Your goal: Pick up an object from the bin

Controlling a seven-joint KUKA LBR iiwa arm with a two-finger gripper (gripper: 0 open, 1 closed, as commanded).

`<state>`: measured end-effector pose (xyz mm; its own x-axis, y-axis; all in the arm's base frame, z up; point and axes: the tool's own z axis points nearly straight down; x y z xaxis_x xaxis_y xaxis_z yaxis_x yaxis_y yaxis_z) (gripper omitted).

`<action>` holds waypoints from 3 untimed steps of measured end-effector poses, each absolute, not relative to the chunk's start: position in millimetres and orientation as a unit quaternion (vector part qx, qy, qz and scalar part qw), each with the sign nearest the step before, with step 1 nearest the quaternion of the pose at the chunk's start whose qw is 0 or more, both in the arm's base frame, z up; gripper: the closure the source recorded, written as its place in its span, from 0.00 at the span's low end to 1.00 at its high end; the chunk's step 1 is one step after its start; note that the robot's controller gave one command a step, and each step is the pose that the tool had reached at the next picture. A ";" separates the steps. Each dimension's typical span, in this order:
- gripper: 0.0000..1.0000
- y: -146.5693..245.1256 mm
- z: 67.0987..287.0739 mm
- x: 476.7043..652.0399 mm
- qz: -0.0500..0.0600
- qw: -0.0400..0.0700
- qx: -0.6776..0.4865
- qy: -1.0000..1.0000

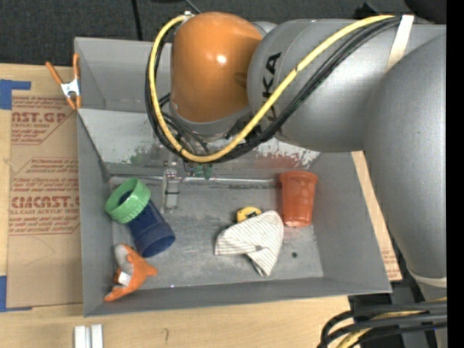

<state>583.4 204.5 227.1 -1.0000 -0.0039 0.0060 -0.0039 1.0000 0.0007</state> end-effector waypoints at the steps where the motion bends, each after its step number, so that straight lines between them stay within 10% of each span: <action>1: 1.00 203.0 232.2 585.3 -0.001 -0.001 0.001 -1.000; 2: 0.00 203.0 232.2 585.3 -0.001 -0.001 0.000 -1.000; 3: 0.00 203.0 232.2 585.3 -0.001 -0.001 0.000 -1.000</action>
Offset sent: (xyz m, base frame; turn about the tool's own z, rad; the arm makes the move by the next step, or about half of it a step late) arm 0.0000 0.0000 0.0000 0.0000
